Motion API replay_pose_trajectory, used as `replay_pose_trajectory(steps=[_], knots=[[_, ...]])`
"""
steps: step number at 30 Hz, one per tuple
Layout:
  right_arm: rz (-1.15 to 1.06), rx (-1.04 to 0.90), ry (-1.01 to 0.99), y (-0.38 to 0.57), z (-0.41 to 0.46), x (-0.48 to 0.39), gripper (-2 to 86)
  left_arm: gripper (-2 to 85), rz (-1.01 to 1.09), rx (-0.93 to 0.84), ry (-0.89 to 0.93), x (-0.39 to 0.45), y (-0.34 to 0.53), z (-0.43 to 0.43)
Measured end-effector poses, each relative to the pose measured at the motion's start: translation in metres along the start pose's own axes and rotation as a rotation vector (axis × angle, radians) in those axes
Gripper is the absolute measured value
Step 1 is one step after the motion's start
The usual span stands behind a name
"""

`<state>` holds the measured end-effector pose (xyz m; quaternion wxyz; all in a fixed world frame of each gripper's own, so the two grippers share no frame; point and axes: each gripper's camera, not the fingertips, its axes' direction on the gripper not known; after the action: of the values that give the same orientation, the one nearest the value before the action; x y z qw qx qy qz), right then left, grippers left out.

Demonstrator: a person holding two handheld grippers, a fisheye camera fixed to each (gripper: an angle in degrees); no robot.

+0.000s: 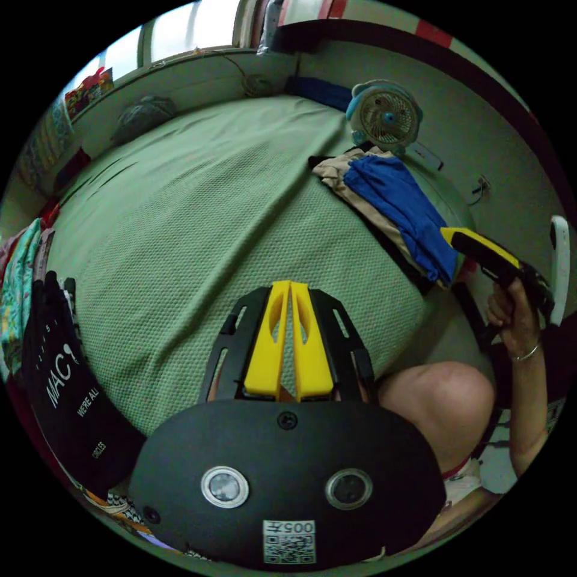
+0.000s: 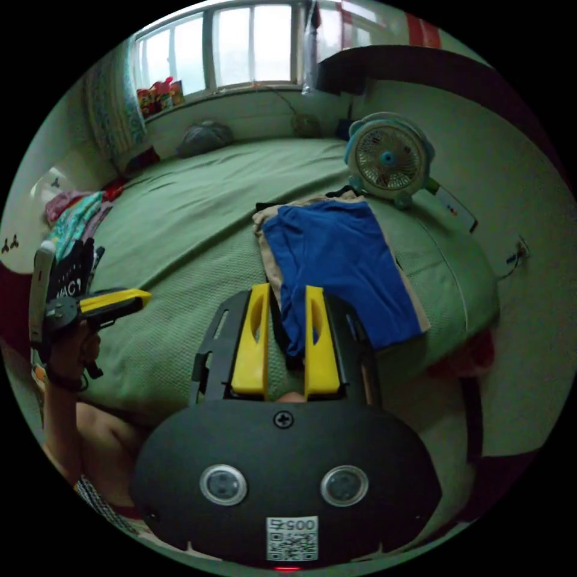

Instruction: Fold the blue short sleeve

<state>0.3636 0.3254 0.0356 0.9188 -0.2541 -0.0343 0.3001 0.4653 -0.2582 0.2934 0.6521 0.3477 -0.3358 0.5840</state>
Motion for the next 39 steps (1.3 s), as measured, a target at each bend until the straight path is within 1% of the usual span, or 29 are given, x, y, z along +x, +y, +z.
replay_pose_trajectory(steps=[2,6,8,14,18,20,23,25,28,35,39], knots=[[-0.056,-0.046,0.048,-0.019,0.013,-0.004,8.8,-0.1,0.005,-0.019,0.019,0.008,-0.006,0.008],[-0.125,-0.070,0.034,-0.047,0.029,-0.013,10.5,-0.1,0.019,-0.039,0.004,0.023,-0.017,0.023],[-0.154,-0.083,0.070,-0.064,0.043,-0.022,10.9,-0.1,0.028,-0.040,-0.002,0.027,-0.021,0.027],[-0.126,-0.238,0.179,-0.091,0.100,-0.026,12.4,-0.1,0.000,-0.034,0.034,0.025,-0.033,0.036],[-0.109,-0.209,0.163,-0.098,0.103,-0.025,9.8,-0.1,-0.015,-0.044,0.055,0.021,-0.038,0.044],[-0.088,-0.186,0.144,-0.106,0.096,-0.020,4.7,-0.1,-0.009,-0.042,0.047,0.022,-0.039,0.045],[-0.029,-0.163,0.126,-0.118,0.088,-0.010,1.4,-0.1,0.004,-0.042,0.038,0.023,-0.040,0.048],[-0.010,-0.142,0.117,-0.123,0.085,-0.009,1.3,-0.1,0.005,-0.053,0.038,0.022,-0.040,0.052],[-0.010,-0.165,0.096,-0.127,0.092,-0.014,2.0,-0.1,0.006,-0.058,0.039,0.020,-0.040,0.055],[-0.033,-0.206,0.168,-0.141,0.119,-0.047,8.6,-0.2,0.016,-0.059,0.037,0.012,-0.035,0.057],[-0.041,-0.228,0.228,-0.151,0.131,-0.058,7.2,-0.2,0.019,-0.065,0.031,0.001,-0.029,0.058]])
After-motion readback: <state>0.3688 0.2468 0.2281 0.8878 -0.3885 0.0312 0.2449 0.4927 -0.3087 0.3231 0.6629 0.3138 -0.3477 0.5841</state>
